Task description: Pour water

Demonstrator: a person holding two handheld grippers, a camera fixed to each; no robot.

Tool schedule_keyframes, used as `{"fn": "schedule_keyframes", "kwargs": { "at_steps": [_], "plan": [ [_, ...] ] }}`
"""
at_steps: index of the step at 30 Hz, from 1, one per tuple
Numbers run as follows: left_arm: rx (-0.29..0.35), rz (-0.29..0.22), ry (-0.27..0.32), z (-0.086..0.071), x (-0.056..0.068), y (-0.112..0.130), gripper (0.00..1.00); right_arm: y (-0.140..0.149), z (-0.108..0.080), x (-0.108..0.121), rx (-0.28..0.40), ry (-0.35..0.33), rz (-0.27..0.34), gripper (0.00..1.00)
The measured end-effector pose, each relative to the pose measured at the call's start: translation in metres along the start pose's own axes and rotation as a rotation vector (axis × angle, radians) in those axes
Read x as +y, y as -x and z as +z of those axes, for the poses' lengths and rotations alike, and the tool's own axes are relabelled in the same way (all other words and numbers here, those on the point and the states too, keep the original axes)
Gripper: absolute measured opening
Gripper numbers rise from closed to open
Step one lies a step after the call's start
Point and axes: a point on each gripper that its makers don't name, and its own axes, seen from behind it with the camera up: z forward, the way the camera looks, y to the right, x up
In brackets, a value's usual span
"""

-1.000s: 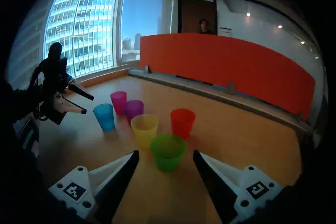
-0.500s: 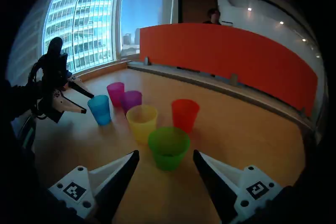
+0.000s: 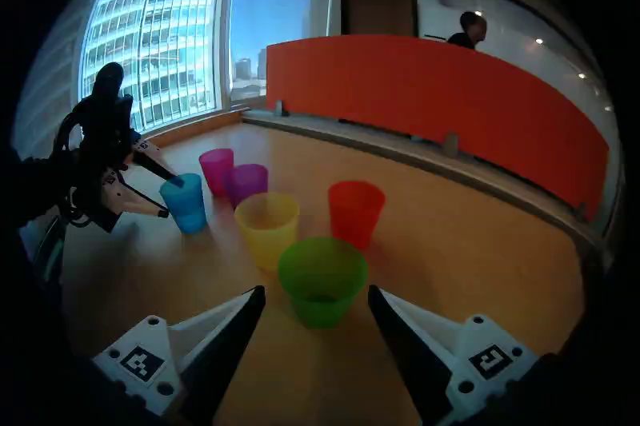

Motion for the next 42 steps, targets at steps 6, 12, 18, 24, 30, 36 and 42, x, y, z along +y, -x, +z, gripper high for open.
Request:
{"fn": "schedule_keyframes", "kwargs": {
  "at_steps": [6, 12, 18, 24, 30, 36, 42],
  "plan": [
    [0.001, 0.001, 0.01, 0.007, 0.001, -0.004, 0.99, -0.001, 0.006, 0.001, -0.005, -0.002, 0.007, 1.0],
    [0.004, 0.002, 0.015, 0.012, 0.001, -0.009, 0.99, 0.001, 0.012, 0.002, -0.015, -0.006, 0.005, 1.0],
    [0.008, -0.002, 0.019, 0.015, 0.0, -0.012, 0.99, 0.001, 0.017, 0.002, -0.019, -0.005, 0.003, 1.0],
    [0.007, 0.002, 0.023, 0.018, 0.001, -0.013, 0.99, 0.001, 0.025, 0.005, -0.028, -0.001, 0.004, 1.0],
    [0.002, 0.006, 0.024, 0.021, 0.0, -0.014, 0.99, 0.001, 0.034, 0.009, -0.034, 0.004, 0.008, 1.0],
    [-0.001, 0.011, 0.025, 0.024, -0.001, -0.015, 0.99, -0.002, 0.042, 0.01, -0.032, 0.001, 0.016, 1.0],
    [-0.007, 0.021, 0.027, 0.027, -0.001, -0.015, 0.99, -0.003, 0.046, 0.01, -0.035, -0.001, 0.021, 1.0]
  ]
}}
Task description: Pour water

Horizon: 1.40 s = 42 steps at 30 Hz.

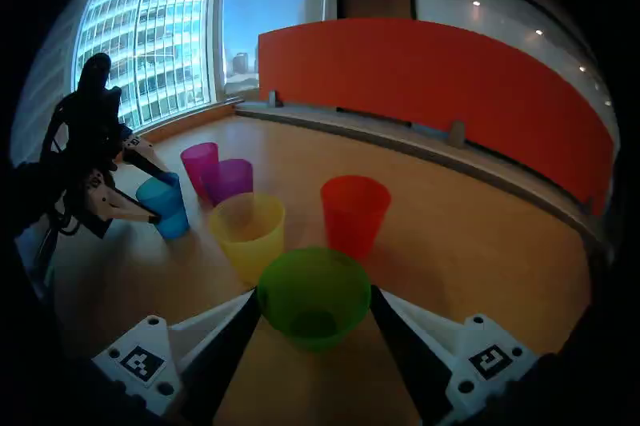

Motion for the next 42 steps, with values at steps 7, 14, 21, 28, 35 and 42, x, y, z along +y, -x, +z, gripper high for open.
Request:
{"fn": "schedule_keyframes", "kwargs": {
  "at_steps": [7, 14, 21, 28, 35, 42],
  "plan": [
    [0.004, -0.012, 0.011, 0.001, 0.001, -0.002, 0.95, 0.0, 0.0, -0.001, 0.001, -0.003, 0.005, 1.0],
    [0.007, -0.014, -0.001, 0.003, 0.0, -0.002, 0.87, 0.0, 0.0, -0.001, 0.0, -0.007, -0.001, 0.94],
    [0.011, -0.016, -0.006, 0.001, -0.002, -0.003, 0.86, -0.001, -0.001, -0.003, 0.005, -0.012, -0.01, 0.93],
    [0.033, -0.029, -0.005, -0.005, -0.003, -0.008, 0.86, -0.008, -0.005, -0.006, 0.022, -0.02, -0.012, 0.93],
    [0.068, -0.035, -0.014, -0.019, -0.003, -0.02, 0.86, -0.017, -0.014, -0.01, 0.043, -0.023, -0.02, 0.93],
    [0.107, -0.024, -0.031, -0.037, -0.002, -0.035, 0.86, -0.034, -0.029, -0.018, 0.079, -0.027, -0.032, 0.93]
  ]
}}
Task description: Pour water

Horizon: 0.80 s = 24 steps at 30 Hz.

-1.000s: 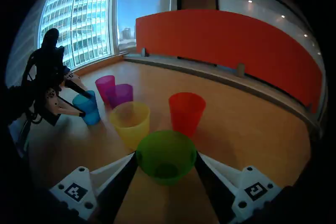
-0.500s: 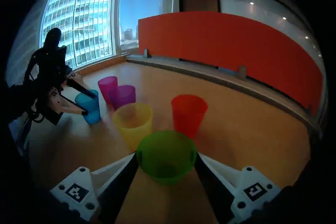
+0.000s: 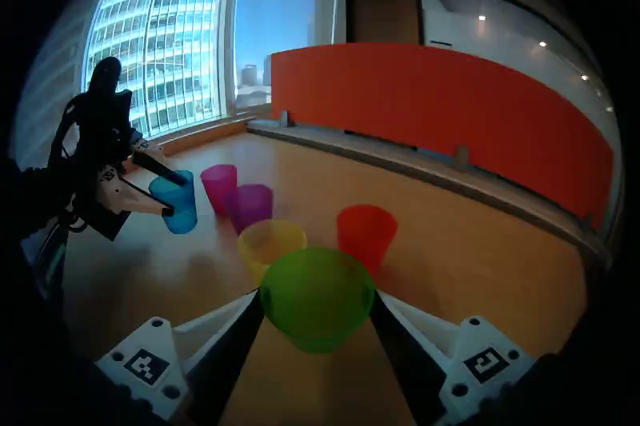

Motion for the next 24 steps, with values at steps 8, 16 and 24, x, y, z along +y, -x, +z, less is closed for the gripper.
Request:
{"fn": "schedule_keyframes", "kwargs": {
  "at_steps": [8, 16, 24],
  "plan": [
    [0.059, 0.008, -0.013, -0.022, 0.003, -0.022, 0.86, -0.024, -0.017, -0.013, 0.05, -0.008, -0.019, 0.93],
    [0.125, -0.009, -0.024, -0.043, 0.001, -0.045, 0.86, -0.05, -0.033, -0.021, 0.111, -0.015, -0.025, 0.93],
    [0.192, -0.015, -0.04, -0.06, 0.002, -0.064, 0.86, -0.068, -0.047, -0.027, 0.173, -0.019, -0.038, 0.93]
  ]
}}
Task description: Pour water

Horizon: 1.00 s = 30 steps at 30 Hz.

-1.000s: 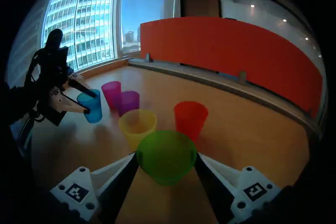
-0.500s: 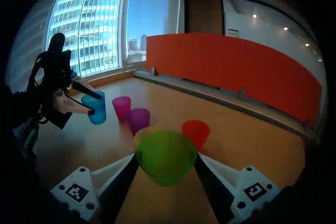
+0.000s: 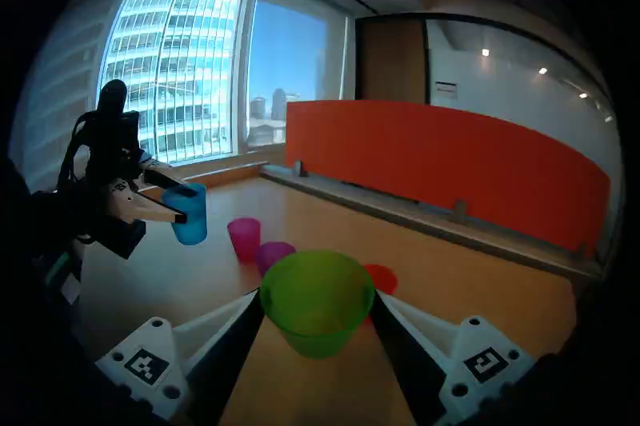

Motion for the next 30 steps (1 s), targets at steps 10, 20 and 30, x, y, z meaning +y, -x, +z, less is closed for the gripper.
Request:
{"fn": "schedule_keyframes", "kwargs": {
  "at_steps": [10, 20, 30],
  "plan": [
    [0.08, -0.025, -0.02, -0.014, -0.002, -0.025, 0.86, -0.021, -0.01, 0.0, 0.07, 0.009, 0.002, 0.93],
    [0.125, -0.027, -0.015, -0.022, 0.007, -0.041, 0.86, -0.037, -0.019, 0.004, 0.117, 0.025, -0.01, 0.93],
    [0.16, -0.026, -0.003, -0.025, 0.015, -0.052, 0.86, -0.049, -0.025, 0.002, 0.159, 0.029, -0.017, 0.93]
  ]
}}
